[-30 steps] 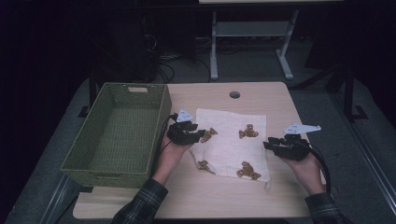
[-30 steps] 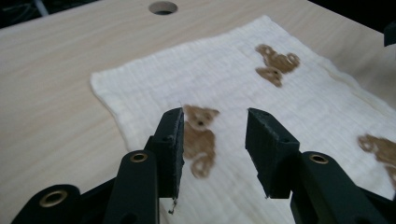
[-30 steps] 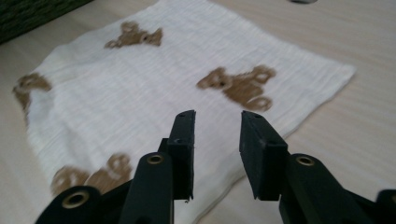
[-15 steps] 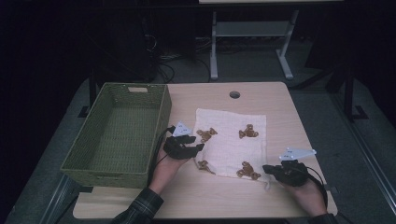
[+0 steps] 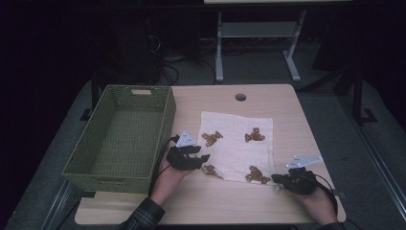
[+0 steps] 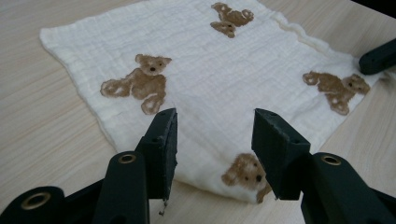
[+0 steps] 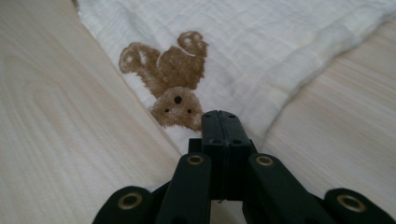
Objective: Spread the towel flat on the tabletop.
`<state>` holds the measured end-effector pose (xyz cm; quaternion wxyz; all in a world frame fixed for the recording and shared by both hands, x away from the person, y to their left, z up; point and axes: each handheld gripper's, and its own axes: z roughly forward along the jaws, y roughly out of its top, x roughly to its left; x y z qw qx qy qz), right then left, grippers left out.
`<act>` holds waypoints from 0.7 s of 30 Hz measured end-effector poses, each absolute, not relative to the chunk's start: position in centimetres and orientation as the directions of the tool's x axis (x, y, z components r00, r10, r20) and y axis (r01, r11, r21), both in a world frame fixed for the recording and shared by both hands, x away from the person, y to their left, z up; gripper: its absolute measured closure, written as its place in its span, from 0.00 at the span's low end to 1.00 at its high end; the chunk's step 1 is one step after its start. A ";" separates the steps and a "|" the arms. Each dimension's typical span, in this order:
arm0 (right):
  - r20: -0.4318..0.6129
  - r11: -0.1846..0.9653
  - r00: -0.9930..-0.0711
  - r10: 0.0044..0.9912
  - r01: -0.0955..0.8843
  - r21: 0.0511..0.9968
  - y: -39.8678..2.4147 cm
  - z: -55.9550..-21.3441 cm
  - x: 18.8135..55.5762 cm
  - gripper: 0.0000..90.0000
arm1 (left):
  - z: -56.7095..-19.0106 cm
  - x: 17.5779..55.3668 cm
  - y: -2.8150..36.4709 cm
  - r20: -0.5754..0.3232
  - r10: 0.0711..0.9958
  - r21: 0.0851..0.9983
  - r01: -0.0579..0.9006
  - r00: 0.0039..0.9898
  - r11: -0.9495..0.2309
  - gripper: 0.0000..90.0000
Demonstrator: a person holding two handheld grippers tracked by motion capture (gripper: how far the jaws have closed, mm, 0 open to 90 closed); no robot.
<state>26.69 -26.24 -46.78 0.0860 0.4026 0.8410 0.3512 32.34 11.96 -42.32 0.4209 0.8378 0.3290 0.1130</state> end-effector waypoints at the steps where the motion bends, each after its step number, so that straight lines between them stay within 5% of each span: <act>1: 0.139 0.424 -0.656 0.742 0.619 0.661 -26.6 -46.8 26.9 1.00 | -42.4 32.3 12.0 -0.088 0.644 0.779 0.455 0.760 -0.431 0.56; 15: 0.100 0.357 -0.550 0.829 0.658 0.663 -30.8 -46.8 28.2 1.00 | -43.3 30.5 11.0 -0.077 0.579 0.746 0.432 0.812 -0.507 0.56; 21: 0.105 0.342 -0.554 0.826 0.641 0.686 -31.0 -46.4 28.1 0.87 | -44.6 30.5 9.1 -0.059 0.532 0.721 0.405 0.845 -0.563 0.57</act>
